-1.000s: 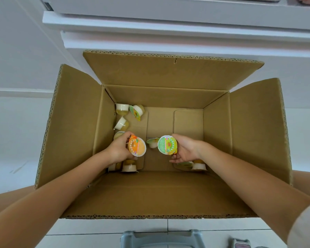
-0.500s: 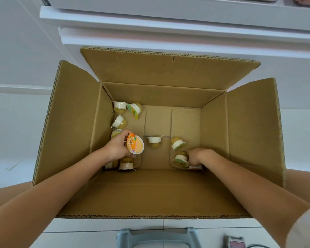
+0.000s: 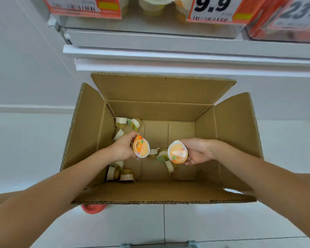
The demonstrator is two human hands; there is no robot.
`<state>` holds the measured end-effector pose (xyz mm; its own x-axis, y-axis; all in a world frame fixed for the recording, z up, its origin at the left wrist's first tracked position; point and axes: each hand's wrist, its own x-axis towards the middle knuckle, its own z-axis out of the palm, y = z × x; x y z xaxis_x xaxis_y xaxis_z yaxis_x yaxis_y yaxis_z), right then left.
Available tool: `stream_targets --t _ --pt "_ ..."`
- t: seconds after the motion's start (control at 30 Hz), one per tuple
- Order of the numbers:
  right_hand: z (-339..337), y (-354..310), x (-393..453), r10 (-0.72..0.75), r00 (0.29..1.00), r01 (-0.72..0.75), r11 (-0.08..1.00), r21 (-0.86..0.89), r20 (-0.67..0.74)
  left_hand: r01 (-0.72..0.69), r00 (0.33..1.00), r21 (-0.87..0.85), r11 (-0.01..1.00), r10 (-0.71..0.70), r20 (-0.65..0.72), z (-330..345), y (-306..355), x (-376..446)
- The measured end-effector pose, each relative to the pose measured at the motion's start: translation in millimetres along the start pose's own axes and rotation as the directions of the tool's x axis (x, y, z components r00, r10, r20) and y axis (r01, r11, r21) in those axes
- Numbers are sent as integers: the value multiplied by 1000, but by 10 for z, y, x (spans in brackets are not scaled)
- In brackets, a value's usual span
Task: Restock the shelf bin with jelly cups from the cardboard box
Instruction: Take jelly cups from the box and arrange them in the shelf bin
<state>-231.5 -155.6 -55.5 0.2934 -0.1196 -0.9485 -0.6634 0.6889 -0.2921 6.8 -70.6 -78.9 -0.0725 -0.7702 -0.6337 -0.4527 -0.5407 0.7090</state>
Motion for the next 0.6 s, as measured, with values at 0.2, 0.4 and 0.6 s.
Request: stream_targets --t 0.2,0.4,0.6 --pt "244 -655 -1009 -630 762 602 775 -192 -152 -181 982 30 983 179 64 -439 1054 -546" --pt "557 -986 -2051 -943 304 868 332 -370 -132 -143 967 -711 688 249 47 -667 2043 -1287" --pt "621 -941 -2314 -985 85 844 153 -514 -153 -213 932 -810 546 363 0 -614 2390 -1551"
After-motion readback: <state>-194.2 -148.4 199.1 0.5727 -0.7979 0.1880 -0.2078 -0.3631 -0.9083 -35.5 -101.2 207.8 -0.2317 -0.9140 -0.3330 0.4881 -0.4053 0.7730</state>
